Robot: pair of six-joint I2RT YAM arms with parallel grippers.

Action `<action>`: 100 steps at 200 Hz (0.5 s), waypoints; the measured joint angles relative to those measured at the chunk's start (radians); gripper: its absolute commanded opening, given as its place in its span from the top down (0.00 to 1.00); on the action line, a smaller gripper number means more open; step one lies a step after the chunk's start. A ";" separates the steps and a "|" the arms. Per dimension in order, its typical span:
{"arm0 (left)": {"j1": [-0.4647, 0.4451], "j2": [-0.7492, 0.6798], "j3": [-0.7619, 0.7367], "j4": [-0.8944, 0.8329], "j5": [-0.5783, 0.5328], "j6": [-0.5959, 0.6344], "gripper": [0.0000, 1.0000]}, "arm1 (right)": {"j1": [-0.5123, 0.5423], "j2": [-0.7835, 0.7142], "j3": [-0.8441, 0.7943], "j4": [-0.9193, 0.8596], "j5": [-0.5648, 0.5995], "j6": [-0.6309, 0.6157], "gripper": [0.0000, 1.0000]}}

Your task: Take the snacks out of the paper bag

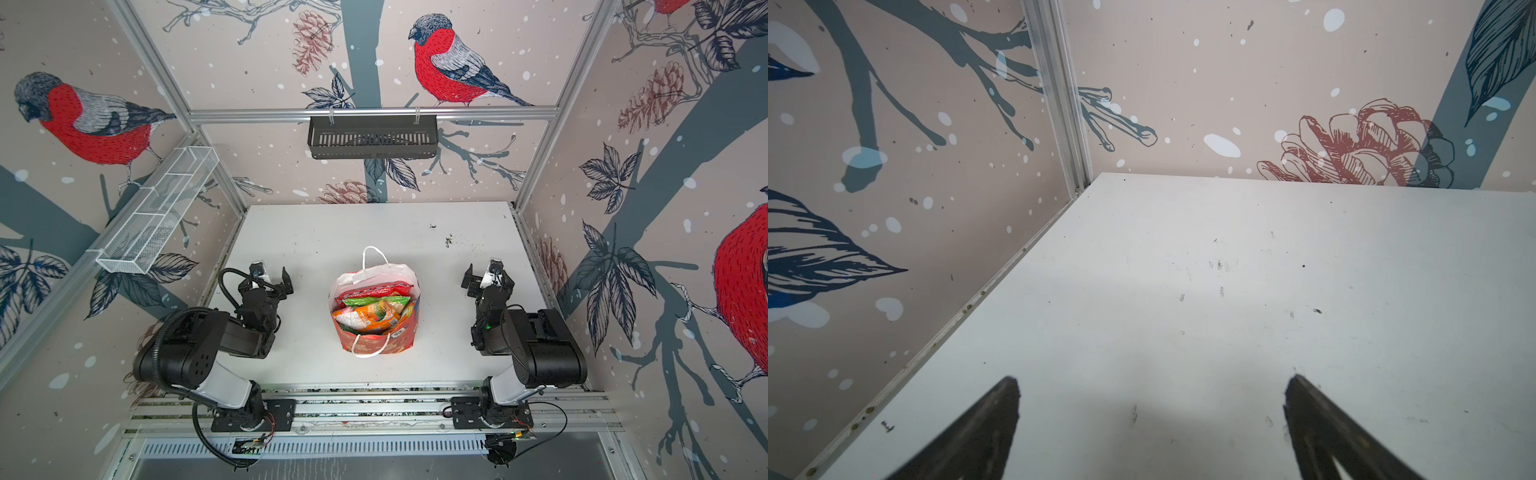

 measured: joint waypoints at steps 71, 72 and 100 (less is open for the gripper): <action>-0.002 -0.013 0.027 -0.020 -0.083 -0.026 0.02 | -0.011 -0.022 0.010 -0.030 -0.010 0.003 0.06; -0.002 -0.013 0.027 -0.020 -0.083 -0.026 0.02 | -0.011 -0.026 0.013 -0.036 -0.011 0.003 0.06; -0.005 -0.013 0.027 -0.020 -0.086 -0.026 0.02 | -0.026 -0.124 0.128 -0.205 -0.024 0.008 0.08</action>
